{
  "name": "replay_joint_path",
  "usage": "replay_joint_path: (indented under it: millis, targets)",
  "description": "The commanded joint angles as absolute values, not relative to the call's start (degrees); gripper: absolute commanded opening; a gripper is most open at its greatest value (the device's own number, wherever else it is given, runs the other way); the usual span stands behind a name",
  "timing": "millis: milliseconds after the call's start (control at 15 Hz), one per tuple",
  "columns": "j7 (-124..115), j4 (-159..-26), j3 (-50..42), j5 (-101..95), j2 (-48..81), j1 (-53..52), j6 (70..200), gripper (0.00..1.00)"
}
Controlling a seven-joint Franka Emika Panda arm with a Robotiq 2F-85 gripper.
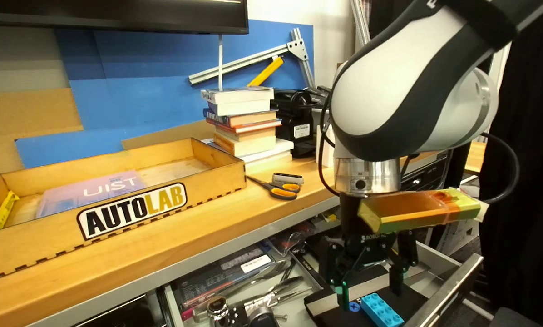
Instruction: Pick up the blue object from the counter and put it in the open drawer and close it
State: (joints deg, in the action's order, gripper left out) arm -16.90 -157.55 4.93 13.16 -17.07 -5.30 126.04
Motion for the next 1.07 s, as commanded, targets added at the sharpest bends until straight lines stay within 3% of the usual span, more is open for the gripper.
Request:
replay_joint_path:
  millis: [0, 333, 1000]
  targets:
    - [-14.8, -157.5, 5.2, 13.8, -19.7, -5.8, 117.9, 1.0]
    - [-15.0, -157.8, 6.9, 13.0, -15.5, -6.1, 114.9, 1.0]
    - [-9.4, -158.1, 8.1, 14.4, -0.8, -7.5, 124.0, 1.0]
